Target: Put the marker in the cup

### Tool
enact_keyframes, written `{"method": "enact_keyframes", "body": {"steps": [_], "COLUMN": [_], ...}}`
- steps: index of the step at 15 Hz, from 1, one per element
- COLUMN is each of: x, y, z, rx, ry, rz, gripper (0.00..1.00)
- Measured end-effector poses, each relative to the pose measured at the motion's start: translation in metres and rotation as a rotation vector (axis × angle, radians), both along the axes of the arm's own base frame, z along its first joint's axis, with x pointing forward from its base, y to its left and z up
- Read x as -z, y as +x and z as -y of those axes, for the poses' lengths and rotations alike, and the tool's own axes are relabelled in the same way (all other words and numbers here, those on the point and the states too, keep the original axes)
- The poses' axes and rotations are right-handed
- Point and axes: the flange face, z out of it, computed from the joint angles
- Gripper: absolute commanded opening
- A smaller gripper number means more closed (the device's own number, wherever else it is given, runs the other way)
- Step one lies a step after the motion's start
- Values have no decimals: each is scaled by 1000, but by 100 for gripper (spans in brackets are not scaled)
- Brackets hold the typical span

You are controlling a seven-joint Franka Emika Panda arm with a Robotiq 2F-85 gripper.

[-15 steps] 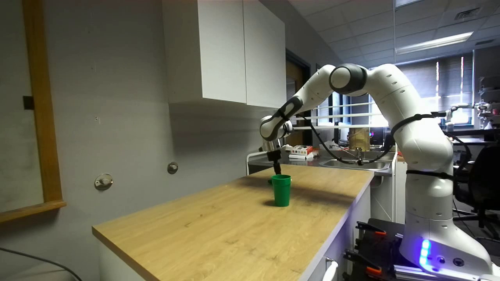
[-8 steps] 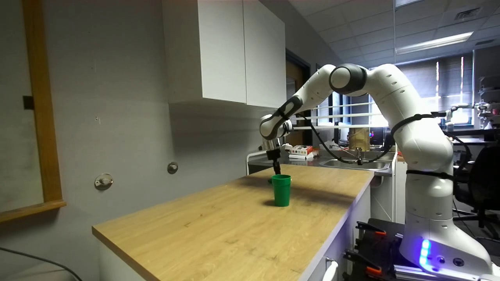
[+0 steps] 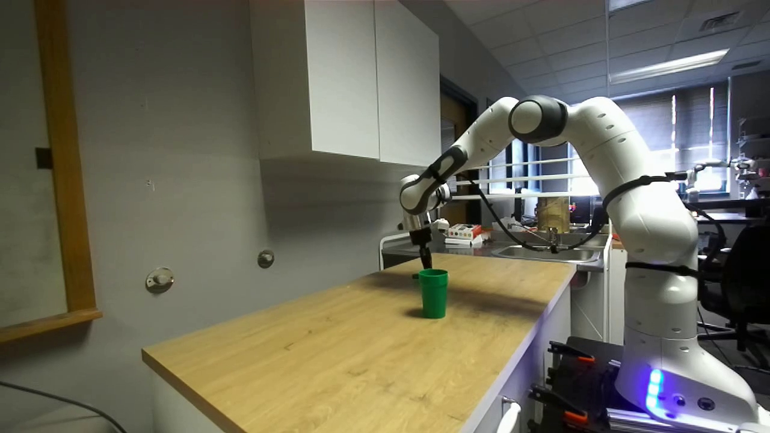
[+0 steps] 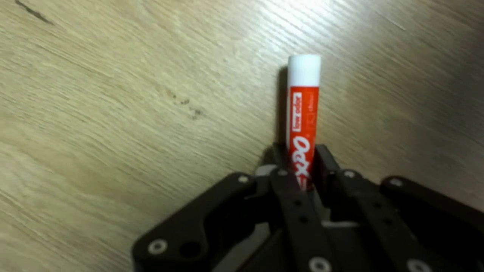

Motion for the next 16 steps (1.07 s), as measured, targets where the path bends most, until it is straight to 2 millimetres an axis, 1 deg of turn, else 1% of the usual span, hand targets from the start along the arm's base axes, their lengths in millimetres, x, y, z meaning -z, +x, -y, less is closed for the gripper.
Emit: {"method": "enact_keyframes", "body": {"steps": [2, 5, 8, 11, 13, 16], "x": [-15, -50, -88, -120, -137, -156], "y": [-6, -27, -55, -87, -107, -134], "z": [-9, -24, -37, -53, -68, -95], "rx": [44, 148, 290, 433, 526, 644], "ry": [-40, -76, -83, -77, -66, -50], "rz": [37, 115, 198, 275, 337, 437], "gripper": [6, 6, 6, 6, 6, 7]}}
